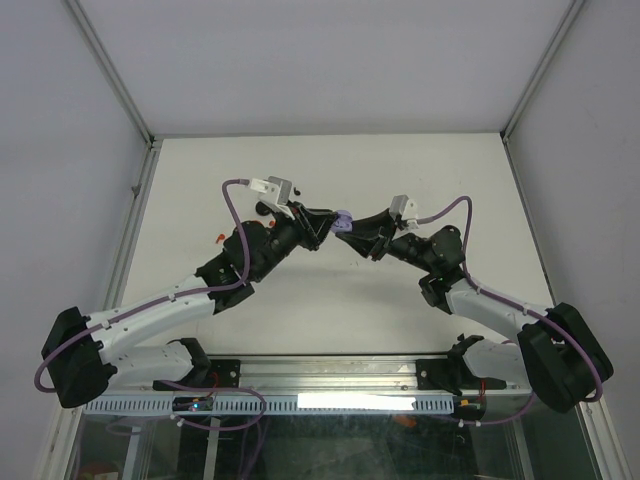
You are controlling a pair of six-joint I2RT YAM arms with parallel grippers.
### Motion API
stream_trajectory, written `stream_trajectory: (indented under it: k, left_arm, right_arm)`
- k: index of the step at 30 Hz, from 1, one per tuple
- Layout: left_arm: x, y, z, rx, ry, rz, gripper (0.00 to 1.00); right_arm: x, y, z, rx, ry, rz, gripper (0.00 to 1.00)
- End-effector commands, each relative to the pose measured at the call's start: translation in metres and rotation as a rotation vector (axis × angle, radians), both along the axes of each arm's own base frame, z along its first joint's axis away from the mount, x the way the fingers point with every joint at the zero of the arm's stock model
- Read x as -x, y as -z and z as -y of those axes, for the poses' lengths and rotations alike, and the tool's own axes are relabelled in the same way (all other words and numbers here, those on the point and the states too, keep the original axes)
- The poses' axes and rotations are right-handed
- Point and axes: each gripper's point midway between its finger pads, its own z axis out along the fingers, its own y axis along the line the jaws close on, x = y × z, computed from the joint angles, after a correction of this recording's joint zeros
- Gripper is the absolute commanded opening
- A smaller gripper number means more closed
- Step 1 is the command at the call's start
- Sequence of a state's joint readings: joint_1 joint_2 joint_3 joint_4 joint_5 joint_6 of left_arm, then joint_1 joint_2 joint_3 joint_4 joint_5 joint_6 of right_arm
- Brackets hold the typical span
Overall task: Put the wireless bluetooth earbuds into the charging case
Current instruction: Place the earbud in the charging case.
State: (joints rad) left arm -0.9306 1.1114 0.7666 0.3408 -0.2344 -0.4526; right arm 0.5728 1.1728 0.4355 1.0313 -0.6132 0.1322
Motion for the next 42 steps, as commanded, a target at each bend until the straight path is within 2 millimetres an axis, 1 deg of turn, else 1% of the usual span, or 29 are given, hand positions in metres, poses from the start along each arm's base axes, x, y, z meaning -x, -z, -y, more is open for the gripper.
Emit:
stream_trajectory:
  k: [1, 7, 14, 16, 23, 25, 27, 30, 36, 40, 42]
  left_arm:
    - [0.002, -0.036, 0.005, 0.066, 0.008, 0.073, 0.0]
    - [0.001, -0.029, 0.003, 0.033, -0.013, 0.068, 0.0]
    - [0.005, -0.022, 0.011, -0.02, -0.02, 0.067, 0.0]
    - [0.003, -0.019, 0.012, -0.037, -0.036, 0.062, 0.02]
    - [-0.001, -0.007, 0.013, -0.08, -0.067, 0.027, 0.12]
    - [-0.002, -0.006, 0.013, -0.08, -0.073, 0.02, 0.18]
    - [-0.002, -0.007, 0.012, -0.079, -0.075, 0.014, 0.27]
    - [-0.002, -0.012, 0.01, -0.068, -0.081, 0.01, 0.34]
    - [-0.004, -0.023, -0.002, -0.052, -0.132, -0.003, 0.5]
    - [-0.004, -0.028, -0.015, -0.065, -0.172, -0.012, 0.55]
    - [-0.004, -0.027, -0.021, -0.086, -0.192, -0.024, 0.56]
  right_arm:
    - [0.002, -0.026, 0.003, -0.051, 0.016, 0.09, 0.04]
    - [0.002, -0.027, 0.003, -0.05, 0.021, 0.09, 0.04]
    - [0.001, -0.028, 0.003, -0.051, 0.023, 0.089, 0.04]
    - [0.001, -0.027, 0.003, -0.051, 0.025, 0.087, 0.04]
    - [-0.001, -0.025, 0.004, -0.049, 0.032, 0.082, 0.04]
    - [-0.001, -0.024, 0.004, -0.048, 0.036, 0.079, 0.04]
    - [-0.001, -0.024, 0.004, -0.047, 0.037, 0.078, 0.04]
    - [-0.002, -0.023, 0.005, -0.044, 0.044, 0.076, 0.04]
    - [-0.004, -0.019, 0.006, -0.037, 0.057, 0.063, 0.03]
    - [-0.007, -0.013, 0.009, -0.019, 0.083, 0.052, 0.03]
    - [-0.008, -0.01, 0.01, -0.007, 0.094, 0.05, 0.03]
